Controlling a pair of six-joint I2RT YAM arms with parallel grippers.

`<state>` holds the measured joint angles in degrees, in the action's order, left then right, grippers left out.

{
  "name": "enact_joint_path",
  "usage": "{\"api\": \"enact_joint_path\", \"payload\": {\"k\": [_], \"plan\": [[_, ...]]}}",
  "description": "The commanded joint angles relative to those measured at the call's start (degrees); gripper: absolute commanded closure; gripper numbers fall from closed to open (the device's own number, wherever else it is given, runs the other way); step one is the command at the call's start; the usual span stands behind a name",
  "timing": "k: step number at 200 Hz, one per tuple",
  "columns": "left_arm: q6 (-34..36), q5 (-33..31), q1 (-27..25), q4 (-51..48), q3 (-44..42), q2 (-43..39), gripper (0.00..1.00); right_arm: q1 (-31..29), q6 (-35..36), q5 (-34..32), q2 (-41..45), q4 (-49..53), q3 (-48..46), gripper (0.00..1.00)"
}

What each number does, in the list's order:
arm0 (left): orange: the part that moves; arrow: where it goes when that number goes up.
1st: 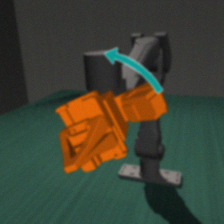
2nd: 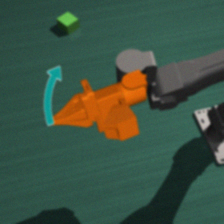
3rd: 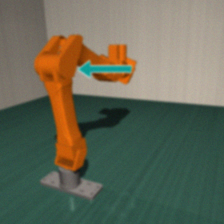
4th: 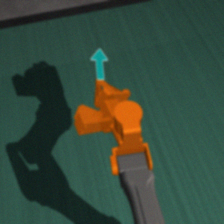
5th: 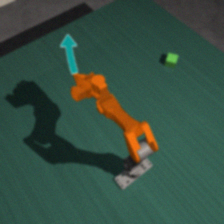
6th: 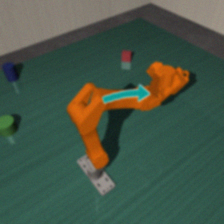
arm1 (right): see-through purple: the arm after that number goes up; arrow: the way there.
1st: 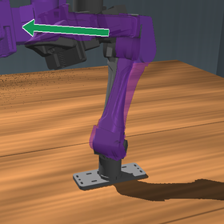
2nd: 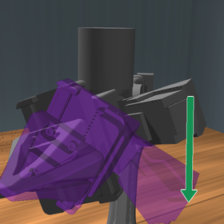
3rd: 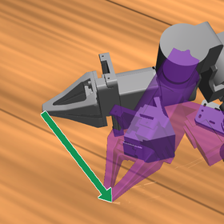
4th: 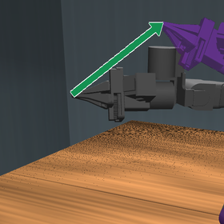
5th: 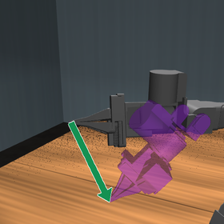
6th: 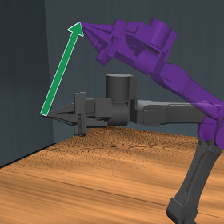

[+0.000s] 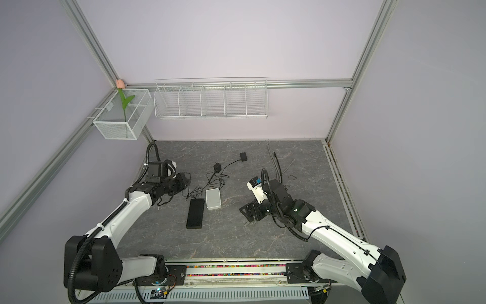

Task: Insert the plug into the switch port

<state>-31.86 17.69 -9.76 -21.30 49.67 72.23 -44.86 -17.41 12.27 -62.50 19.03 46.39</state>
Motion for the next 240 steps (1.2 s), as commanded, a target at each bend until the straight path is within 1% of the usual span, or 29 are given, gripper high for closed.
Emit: {"api": "enact_joint_path", "payload": {"k": [1, 28, 37, 49, 71, 104, 124, 138, 206, 240], "plan": [[-4.6, 3.1, -2.3, 7.4, -4.8, -4.6, 1.00, -1.0, -5.2, 9.0, -3.1, -7.8, 1.2, 0.10], [-12.0, 5.5, -3.3, 21.3, -13.7, -10.5, 1.00, -1.9, -9.4, 15.3, -8.8, -14.5, 3.2, 0.10], [-14.0, 5.6, -3.6, 23.8, -15.5, -11.9, 1.00, -3.0, -9.3, 15.8, -10.9, -15.5, 3.6, 0.10], [-15.4, 5.2, -4.4, 25.6, -17.1, -13.5, 1.00, -4.6, -9.0, 15.1, -13.9, -15.9, 7.1, 0.09], [-16.0, 3.5, -6.4, 25.2, -17.9, -15.9, 1.00, -5.6, -11.0, 14.4, -20.3, -17.7, 10.2, 0.11], [-17.3, 1.8, -8.5, 25.4, -18.9, -17.5, 1.00, -6.7, -14.3, 14.7, -27.5, -22.9, 13.1, 0.19], [-18.1, 1.9, -9.2, 25.9, -19.5, -17.8, 1.00, -7.5, -14.5, 15.4, -29.8, -25.6, 14.4, 0.20], [-18.4, 1.6, -9.5, 25.9, -19.8, -18.2, 1.00, -8.0, -14.7, 15.5, -31.7, -25.6, 16.0, 0.22], [-19.5, -0.1, -10.4, 25.4, -21.4, -21.2, 1.00, -9.3, -16.6, 15.7, -36.7, -27.2, 20.4, 0.34], [-19.6, -0.4, -10.4, 24.7, -22.1, -22.9, 1.00, -9.6, -17.5, 15.9, -38.0, -27.9, 21.7, 0.36]]}}
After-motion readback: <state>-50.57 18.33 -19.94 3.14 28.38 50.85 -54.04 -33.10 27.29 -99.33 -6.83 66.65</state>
